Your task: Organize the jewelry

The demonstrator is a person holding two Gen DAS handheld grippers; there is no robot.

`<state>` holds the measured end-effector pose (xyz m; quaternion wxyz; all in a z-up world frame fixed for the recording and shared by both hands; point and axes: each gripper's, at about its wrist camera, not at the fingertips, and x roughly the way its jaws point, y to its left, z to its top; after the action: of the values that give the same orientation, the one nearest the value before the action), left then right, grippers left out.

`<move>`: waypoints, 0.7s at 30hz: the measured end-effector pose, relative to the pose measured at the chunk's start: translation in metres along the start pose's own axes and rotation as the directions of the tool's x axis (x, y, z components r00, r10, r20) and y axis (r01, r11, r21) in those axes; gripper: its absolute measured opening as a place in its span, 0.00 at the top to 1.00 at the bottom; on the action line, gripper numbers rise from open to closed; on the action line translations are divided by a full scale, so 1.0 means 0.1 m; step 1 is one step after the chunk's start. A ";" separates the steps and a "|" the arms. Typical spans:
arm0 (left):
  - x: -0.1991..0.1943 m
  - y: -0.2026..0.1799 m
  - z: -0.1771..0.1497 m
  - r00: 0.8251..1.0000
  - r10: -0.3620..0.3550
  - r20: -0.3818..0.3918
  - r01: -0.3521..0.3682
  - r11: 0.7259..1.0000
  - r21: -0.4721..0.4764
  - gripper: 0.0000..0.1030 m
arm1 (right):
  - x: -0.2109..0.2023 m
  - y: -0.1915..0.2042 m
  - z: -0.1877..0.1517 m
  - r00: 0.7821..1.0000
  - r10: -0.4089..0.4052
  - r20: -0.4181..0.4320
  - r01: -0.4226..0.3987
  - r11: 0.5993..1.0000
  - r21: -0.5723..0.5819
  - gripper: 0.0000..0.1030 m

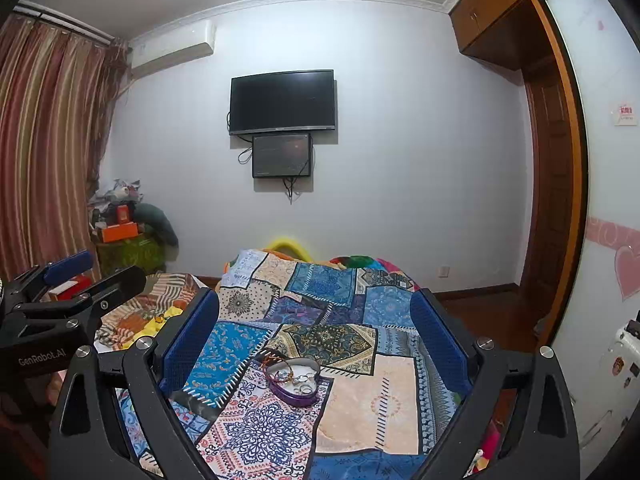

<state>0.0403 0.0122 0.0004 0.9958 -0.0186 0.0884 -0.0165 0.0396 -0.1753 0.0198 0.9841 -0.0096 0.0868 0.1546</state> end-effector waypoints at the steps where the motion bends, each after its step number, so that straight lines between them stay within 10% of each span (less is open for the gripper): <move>1: 0.00 0.00 0.00 1.000 -0.001 0.001 0.001 1.000 0.000 0.01 | 0.00 0.00 0.00 1.000 0.000 0.000 0.000 1.000 0.000 0.08; 21: 0.03 -0.02 -0.02 1.000 -0.012 -0.019 0.012 1.000 -0.016 0.01 | 0.01 -0.02 -0.01 1.000 -0.004 0.002 0.004 1.000 0.008 0.08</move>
<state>0.0432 0.0098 -0.0019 0.9946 -0.0271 0.0979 -0.0218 0.0409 -0.1773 0.0189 0.9845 -0.0058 0.0866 0.1522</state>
